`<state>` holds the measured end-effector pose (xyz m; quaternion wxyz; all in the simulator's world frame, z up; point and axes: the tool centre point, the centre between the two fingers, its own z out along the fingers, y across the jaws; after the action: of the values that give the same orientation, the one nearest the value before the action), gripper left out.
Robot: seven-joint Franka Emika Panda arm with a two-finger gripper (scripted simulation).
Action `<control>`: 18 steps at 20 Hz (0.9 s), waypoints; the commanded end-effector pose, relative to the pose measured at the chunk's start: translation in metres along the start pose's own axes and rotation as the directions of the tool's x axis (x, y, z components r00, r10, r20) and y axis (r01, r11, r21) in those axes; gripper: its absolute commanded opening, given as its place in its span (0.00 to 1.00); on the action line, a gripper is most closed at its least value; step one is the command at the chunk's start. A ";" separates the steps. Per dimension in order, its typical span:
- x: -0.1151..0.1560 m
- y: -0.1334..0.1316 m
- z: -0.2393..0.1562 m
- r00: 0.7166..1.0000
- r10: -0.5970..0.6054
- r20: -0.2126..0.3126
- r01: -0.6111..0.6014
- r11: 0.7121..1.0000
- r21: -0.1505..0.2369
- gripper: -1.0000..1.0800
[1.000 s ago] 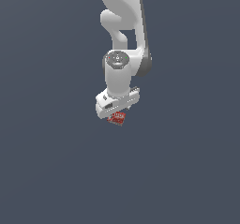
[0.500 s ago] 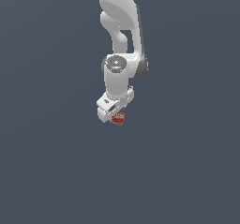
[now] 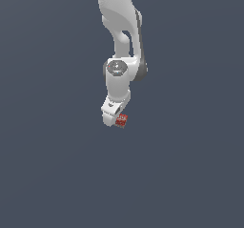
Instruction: Pick up the object and move it to a goal position.
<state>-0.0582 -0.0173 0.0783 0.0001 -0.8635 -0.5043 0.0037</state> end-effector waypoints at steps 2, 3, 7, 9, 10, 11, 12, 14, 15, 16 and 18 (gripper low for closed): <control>-0.002 -0.003 0.005 0.997 -0.074 -0.002 0.074 0.997 -0.002 0.96; -0.003 -0.004 0.007 0.996 -0.090 -0.003 0.090 0.996 -0.003 0.96; -0.005 -0.006 0.010 0.990 -0.142 -0.004 0.142 0.990 -0.004 0.96; -0.005 -0.007 0.012 0.987 -0.159 -0.005 0.159 0.987 -0.004 0.96; -0.006 -0.007 0.012 0.986 -0.165 -0.005 0.165 0.986 -0.005 0.96; -0.006 -0.008 0.013 0.985 -0.170 -0.005 0.170 0.985 -0.005 0.96; -0.006 -0.008 0.013 0.985 -0.174 -0.005 0.174 0.985 -0.005 0.96; -0.006 -0.008 0.013 0.984 -0.177 -0.005 0.177 0.984 -0.005 0.96; -0.006 -0.008 0.013 0.985 -0.172 -0.005 0.172 0.985 -0.005 0.96; -0.006 -0.008 0.013 0.985 -0.172 -0.005 0.172 0.985 -0.005 0.96; -0.006 -0.008 0.016 0.985 -0.172 -0.005 0.172 0.985 -0.005 0.96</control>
<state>-0.0679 -0.0188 0.0644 -0.0001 -0.8167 -0.5770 0.0000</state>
